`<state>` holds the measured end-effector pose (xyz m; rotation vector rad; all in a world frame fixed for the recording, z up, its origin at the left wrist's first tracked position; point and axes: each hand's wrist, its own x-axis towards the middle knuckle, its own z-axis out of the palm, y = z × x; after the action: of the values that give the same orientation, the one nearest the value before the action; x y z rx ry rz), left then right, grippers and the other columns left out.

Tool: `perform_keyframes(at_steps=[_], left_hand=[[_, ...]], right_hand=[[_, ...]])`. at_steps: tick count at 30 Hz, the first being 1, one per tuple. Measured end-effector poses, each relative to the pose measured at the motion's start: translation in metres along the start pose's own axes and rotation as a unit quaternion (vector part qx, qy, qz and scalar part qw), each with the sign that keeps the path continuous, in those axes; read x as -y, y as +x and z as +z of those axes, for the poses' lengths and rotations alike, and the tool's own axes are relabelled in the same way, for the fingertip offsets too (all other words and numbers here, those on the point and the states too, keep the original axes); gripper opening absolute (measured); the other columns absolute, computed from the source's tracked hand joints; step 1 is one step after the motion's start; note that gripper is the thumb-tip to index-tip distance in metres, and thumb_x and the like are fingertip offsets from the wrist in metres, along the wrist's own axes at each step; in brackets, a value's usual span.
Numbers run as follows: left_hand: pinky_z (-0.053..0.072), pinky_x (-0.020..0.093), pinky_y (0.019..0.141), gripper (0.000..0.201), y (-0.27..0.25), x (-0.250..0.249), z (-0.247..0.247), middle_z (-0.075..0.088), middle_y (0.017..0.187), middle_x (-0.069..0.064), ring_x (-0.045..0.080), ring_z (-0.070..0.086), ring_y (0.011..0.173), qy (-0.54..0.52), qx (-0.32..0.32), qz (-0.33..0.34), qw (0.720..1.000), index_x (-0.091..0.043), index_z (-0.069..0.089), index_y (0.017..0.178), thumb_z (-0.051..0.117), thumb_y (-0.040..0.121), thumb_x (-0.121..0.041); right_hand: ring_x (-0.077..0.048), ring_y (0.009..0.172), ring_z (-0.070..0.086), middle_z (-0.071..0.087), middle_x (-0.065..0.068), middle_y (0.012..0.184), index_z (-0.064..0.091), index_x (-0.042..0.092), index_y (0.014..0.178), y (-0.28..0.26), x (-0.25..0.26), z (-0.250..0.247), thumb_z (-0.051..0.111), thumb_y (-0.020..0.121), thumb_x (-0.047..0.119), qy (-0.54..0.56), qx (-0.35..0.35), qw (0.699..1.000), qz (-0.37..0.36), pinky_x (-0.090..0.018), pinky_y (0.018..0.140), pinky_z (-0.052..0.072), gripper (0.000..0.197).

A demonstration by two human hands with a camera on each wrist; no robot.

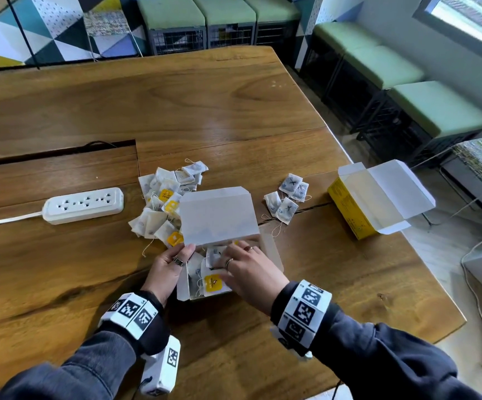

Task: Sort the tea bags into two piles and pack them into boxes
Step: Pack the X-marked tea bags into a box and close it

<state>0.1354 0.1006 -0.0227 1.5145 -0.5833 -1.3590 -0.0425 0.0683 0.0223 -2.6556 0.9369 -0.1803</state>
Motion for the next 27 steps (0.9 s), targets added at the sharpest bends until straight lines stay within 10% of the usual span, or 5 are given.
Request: perform_keyframes(at_steps=[8,12,16,20,27], left_hand=[[0.048,0.025,0.077,0.012,0.005,-0.007,0.017,0.071,0.079,-0.005,0.011,0.063,0.079,0.019,-0.018,0.055,0.998,-0.021,0.066,0.084,0.056,0.09,-0.018],[0.043,0.023,0.083,0.011,0.016,-0.008,0.024,0.065,0.083,-0.005,0.012,0.057,0.084,0.027,-0.038,0.069,0.997,-0.019,0.065,0.083,0.057,0.089,-0.016],[0.043,0.022,0.081,0.013,0.021,-0.007,0.026,0.066,0.079,-0.008,0.01,0.057,0.082,0.032,-0.041,0.07,0.996,-0.02,0.065,0.08,0.057,0.089,-0.016],[0.045,0.019,0.078,0.015,0.021,-0.008,0.025,0.071,0.068,-0.017,0.004,0.063,0.075,0.032,-0.025,0.054,0.998,-0.02,0.066,0.08,0.055,0.09,-0.017],[0.048,0.007,0.065,0.016,0.019,-0.01,0.026,0.071,0.07,-0.019,-0.007,0.064,0.068,0.009,-0.008,0.037,0.999,-0.02,0.065,0.083,0.053,0.091,-0.016]], right_hand=[[-0.005,0.078,0.057,0.064,-0.001,0.1,0.066,0.013,0.106,0.008,-0.072,-0.05,0.054,0.093,0.018,0.166,-0.15,0.944,0.241,-0.008,0.07,0.045,0.019],[-0.026,0.123,0.046,0.044,-0.009,0.134,0.047,0.014,0.132,0.025,-0.144,-0.047,0.06,0.088,0.025,0.142,-0.027,0.909,0.391,-0.037,0.107,0.036,0.047],[-0.031,0.127,0.034,0.044,-0.011,0.13,0.046,0.014,0.132,0.031,-0.163,-0.034,0.069,0.081,0.03,0.083,0.083,0.92,0.375,-0.035,0.108,0.025,0.058],[-0.022,0.098,0.05,0.053,-0.003,0.094,0.054,0.017,0.081,0.025,-0.168,-0.04,0.069,0.081,0.026,0.084,0.066,0.923,0.37,-0.028,0.078,0.035,0.017],[-0.013,0.075,0.051,0.055,0.001,0.079,0.058,0.013,0.085,0.055,-0.159,-0.056,0.068,0.083,0.029,0.234,0.021,0.907,0.349,-0.023,0.07,0.039,0.02]])
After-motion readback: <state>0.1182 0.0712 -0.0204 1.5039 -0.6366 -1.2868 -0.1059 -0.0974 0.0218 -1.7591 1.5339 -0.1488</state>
